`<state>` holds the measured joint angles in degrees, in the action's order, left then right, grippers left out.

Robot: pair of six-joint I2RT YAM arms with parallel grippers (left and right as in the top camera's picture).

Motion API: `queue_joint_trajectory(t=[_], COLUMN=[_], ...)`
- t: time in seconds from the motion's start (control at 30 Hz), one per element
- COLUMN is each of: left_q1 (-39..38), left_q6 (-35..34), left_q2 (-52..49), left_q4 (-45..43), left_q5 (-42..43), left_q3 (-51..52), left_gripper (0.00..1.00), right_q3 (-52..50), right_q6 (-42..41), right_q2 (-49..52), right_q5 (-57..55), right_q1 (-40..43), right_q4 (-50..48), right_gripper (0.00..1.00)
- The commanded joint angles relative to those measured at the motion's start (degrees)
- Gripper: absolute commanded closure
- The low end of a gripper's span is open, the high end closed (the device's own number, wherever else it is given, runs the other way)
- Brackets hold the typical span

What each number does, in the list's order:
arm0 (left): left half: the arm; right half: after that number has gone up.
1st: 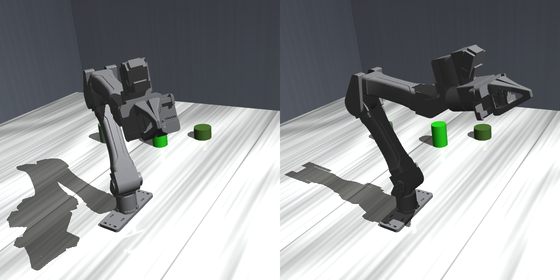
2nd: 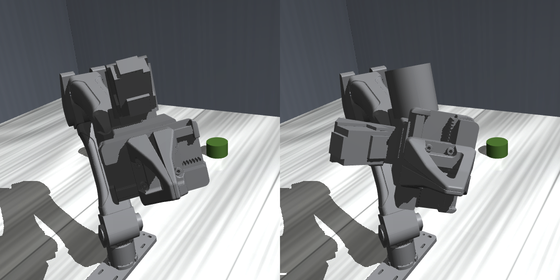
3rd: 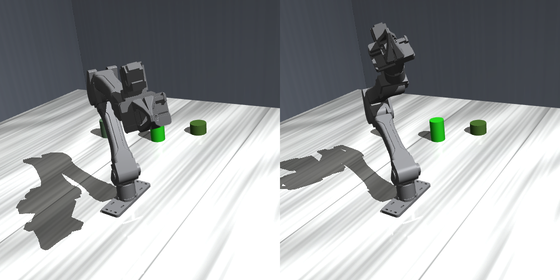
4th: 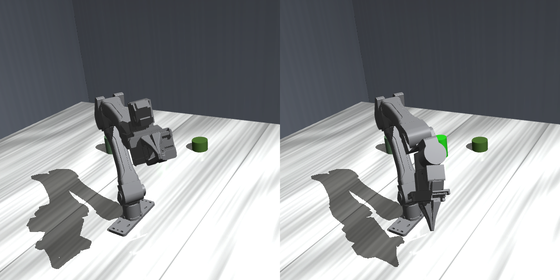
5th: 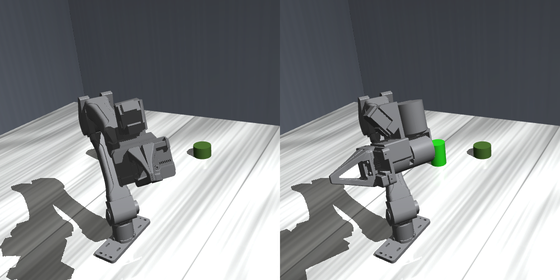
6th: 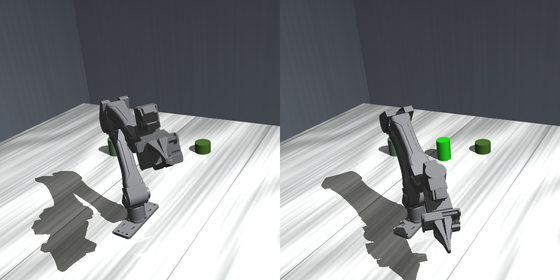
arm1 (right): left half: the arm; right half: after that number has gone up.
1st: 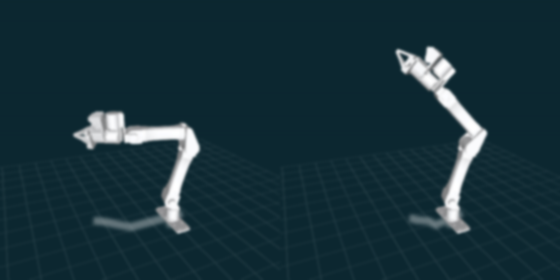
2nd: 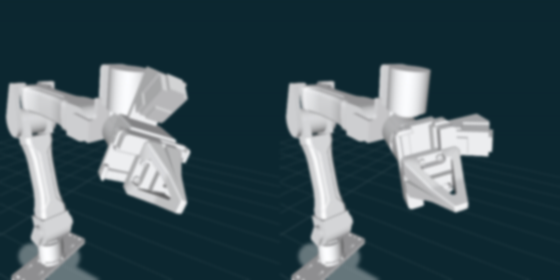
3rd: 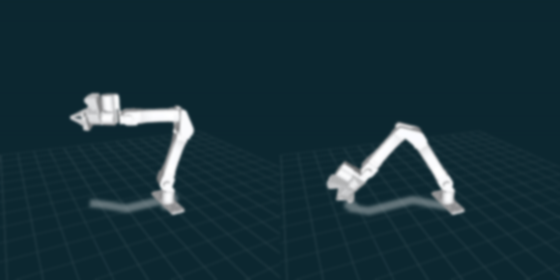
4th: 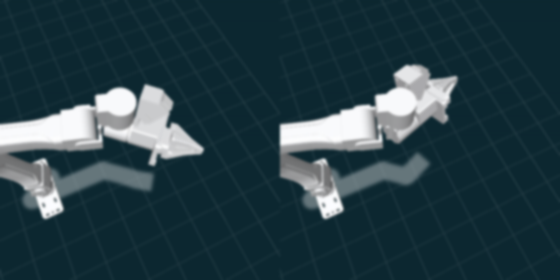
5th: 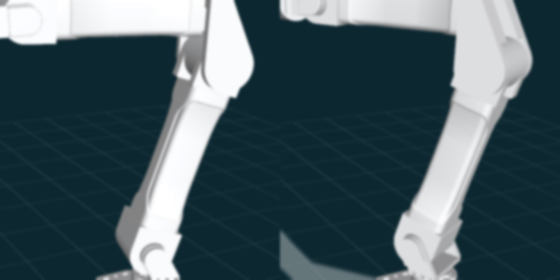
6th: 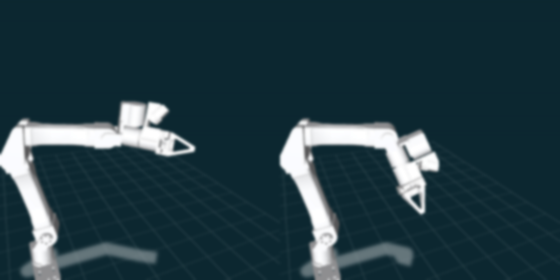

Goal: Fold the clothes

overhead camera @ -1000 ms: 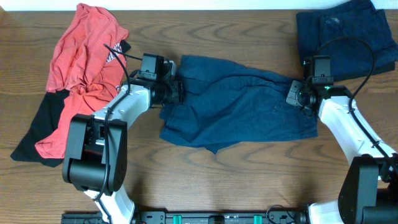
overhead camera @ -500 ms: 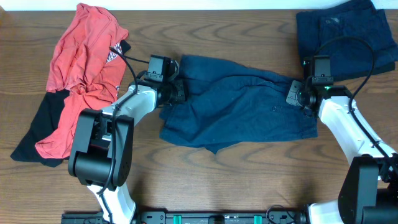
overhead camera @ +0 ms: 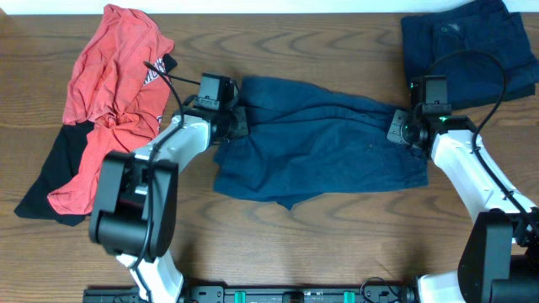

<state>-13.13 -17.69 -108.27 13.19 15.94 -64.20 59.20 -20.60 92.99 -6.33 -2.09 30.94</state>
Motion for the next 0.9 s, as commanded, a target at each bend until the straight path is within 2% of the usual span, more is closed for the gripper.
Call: queue_joint_trajectory(t=[0.0, 0.23, 0.63, 0.77, 0.87], left_q1=[1.6, 2.5, 2.4, 2.4, 2.4], left_q6=[3.1, 6.1, 6.0, 5.3, 5.2], left_q2=[6.9, 19.6, 33.3, 37.7, 41.3], left_q4=[2.5, 11.6, 30.5, 33.3, 31.6], left_q5=[-7.0, -12.6, -12.6, -12.6, -12.6], left_q3=[-0.2, -0.2, -0.2, -0.2, -0.2], left_gripper=[0.94, 0.94, 0.94, 0.94, 0.94], right_q3=[0.8, 0.8, 0.8, 0.8, 0.8], right_q6=[1.0, 1.4, -0.6, -0.6, -0.5], right_q2=[-1.4, -9.9, -24.2, -27.6, -30.1], right_q5=[-0.5, 1.5, 3.0, 2.9, 0.5], right_q1=[0.4, 0.4, 0.2, 0.2, 0.2], right_q4=[1.4, 8.8, 27.1, 28.9, 26.9], right_gripper=[0.99, 0.99, 0.99, 0.99, 0.99])
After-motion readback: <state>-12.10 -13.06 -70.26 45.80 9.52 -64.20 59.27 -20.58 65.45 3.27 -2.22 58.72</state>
